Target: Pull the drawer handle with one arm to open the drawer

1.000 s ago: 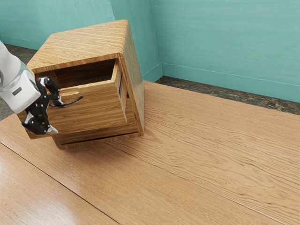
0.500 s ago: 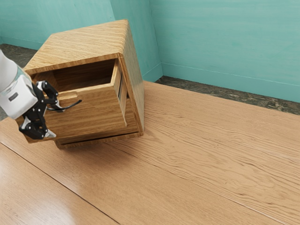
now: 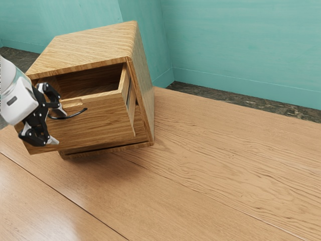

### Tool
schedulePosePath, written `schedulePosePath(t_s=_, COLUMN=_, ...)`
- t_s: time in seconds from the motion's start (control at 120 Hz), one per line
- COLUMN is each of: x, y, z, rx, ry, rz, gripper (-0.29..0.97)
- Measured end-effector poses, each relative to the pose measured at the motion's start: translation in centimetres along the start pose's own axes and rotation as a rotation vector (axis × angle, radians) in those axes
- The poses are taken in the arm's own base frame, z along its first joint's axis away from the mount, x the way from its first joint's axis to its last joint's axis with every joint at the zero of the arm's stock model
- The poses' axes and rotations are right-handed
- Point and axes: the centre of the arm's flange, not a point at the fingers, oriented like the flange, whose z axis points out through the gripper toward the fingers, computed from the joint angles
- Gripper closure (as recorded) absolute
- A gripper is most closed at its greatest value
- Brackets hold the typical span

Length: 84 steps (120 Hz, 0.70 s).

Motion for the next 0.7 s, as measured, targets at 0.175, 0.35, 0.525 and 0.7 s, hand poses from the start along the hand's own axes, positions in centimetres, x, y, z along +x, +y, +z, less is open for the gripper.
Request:
schedulePosePath(t_s=0.175, x=0.9, y=-0.1, z=-0.3, rx=0.006, ry=0.000, rz=0.015, gripper=0.14)
schedulePosePath(t_s=0.35, x=2.4, y=-0.3, z=-0.9, rx=0.020, ry=-0.001, rz=0.038, gripper=0.14)
schedulePosePath(t_s=0.525, x=10.5, y=-0.6, z=-4.7, rx=0.096, ry=0.008, rz=0.161, gripper=0.14)
schedulePosePath(t_s=0.7, x=24.9, y=-2.4, z=-9.2, rx=-0.047, ry=0.148, rz=0.170, gripper=0.08)
